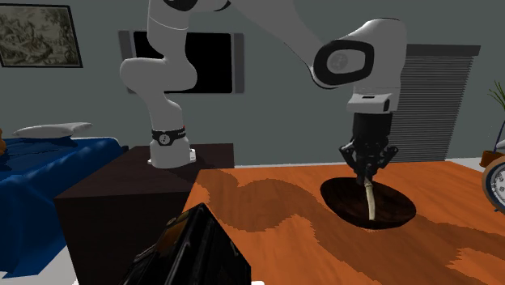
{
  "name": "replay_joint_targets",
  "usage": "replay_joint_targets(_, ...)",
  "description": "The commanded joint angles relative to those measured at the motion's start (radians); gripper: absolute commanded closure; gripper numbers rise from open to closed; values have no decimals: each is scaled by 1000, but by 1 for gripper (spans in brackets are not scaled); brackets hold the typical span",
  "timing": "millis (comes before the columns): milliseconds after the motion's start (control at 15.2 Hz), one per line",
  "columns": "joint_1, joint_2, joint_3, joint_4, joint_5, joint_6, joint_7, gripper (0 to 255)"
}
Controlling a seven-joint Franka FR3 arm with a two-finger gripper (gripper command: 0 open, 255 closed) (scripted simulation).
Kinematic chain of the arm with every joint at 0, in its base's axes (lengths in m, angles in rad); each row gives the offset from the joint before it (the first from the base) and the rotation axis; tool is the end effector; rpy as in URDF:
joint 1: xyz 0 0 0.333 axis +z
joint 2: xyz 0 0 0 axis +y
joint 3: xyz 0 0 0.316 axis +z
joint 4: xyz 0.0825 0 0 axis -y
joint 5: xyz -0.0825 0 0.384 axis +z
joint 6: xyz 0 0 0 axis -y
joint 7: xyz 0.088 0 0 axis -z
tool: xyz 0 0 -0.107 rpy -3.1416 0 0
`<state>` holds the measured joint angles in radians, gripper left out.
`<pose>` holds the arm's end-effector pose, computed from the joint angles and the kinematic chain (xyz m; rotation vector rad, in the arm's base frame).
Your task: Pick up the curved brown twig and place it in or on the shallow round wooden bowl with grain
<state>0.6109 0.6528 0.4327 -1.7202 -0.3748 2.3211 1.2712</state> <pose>0.3690 0.5621 0.2370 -3.1235 0.0850 -0.0427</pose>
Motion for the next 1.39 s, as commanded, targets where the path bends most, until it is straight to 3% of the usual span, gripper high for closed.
replay_joint_targets(0,-1,1,-1,-2,-1,3,0,255)
replay_joint_targets(330,-1,1,-1,-2,-1,3,0,255)
replay_joint_targets(396,-1,1,-1,-2,-1,3,0,0)
replay_joint_targets(726,-1,1,-1,-2,-1,3,0,0)
replay_joint_targets(990,-23,-81,32,2,41,-79,-24,0)
replay_joint_targets(1320,-23,-81,32,2,41,-79,-24,0)
